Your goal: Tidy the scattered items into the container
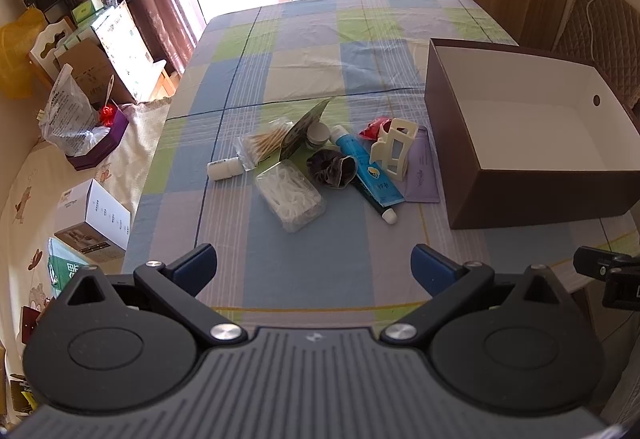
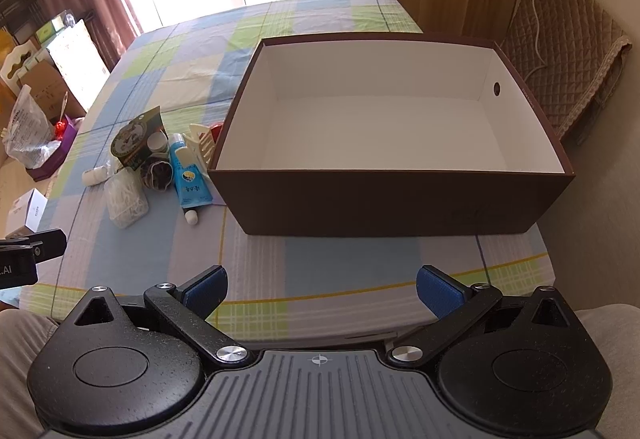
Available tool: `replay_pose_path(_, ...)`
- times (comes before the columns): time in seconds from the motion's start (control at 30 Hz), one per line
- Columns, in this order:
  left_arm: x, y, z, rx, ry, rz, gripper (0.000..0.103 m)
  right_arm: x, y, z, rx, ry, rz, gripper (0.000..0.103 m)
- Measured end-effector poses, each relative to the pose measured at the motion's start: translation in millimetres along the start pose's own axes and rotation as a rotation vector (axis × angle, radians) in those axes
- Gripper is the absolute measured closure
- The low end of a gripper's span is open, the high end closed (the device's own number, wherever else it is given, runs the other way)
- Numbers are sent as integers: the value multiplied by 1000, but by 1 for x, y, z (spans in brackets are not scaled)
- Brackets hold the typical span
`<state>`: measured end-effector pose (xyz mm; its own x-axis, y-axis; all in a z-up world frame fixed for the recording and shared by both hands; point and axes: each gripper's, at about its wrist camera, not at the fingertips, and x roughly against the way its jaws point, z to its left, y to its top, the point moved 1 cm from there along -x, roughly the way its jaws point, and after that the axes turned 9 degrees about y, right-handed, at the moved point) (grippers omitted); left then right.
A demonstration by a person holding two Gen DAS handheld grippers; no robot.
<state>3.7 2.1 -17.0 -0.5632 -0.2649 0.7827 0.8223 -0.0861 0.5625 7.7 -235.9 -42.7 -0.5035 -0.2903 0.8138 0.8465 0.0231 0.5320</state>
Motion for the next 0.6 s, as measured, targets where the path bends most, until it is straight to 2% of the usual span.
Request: replay_pose_path(0.6,-1,0,4,8,2,11,1,-4,2,8,12,-2,9,0)
